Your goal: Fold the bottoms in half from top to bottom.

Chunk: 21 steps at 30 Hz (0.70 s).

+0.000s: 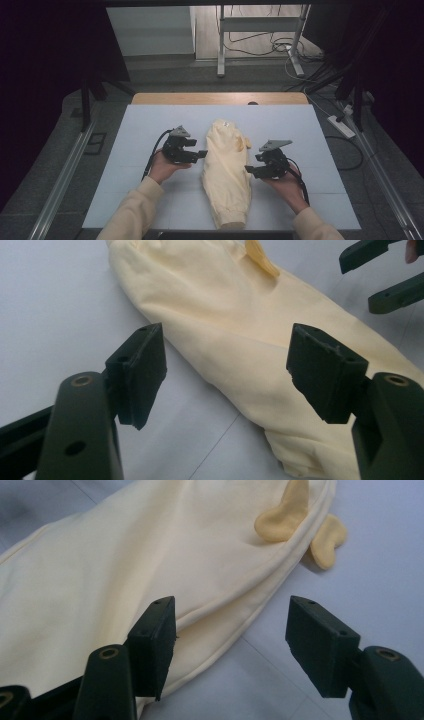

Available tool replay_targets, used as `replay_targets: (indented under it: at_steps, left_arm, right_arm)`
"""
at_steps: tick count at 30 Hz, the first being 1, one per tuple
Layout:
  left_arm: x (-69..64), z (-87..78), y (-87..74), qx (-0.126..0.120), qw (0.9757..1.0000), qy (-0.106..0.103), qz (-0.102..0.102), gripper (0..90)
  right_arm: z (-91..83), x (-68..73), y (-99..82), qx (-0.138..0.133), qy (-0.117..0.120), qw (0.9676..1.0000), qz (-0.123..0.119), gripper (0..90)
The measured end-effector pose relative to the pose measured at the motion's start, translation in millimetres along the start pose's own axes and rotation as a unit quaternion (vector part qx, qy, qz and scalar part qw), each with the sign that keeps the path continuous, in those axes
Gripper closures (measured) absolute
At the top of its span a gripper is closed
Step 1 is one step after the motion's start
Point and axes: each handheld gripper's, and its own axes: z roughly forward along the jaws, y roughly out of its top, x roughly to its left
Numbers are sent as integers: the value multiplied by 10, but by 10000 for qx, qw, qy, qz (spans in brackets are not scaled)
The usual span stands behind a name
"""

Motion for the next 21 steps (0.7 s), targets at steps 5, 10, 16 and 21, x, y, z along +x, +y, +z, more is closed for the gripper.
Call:
replay_targets:
  at_steps: [5,10,16,21]
  left_arm:
    - [6,26,-2,38,10000,5,14,316]
    - [7,42,7,53,10000,5,10,316]
    - [3,72,12,119,9999,15,-15,311]
    - [25,138,22,222,9997,54,-68,302]
  right_arm:
    - [35,-26,24,11,-26,10000,13,371]
    - [73,-62,89,29,1,10000,71,364]
    - [94,-77,122,9,6,10000,72,364]
    - [132,-107,123,-56,83,9998,188,364]
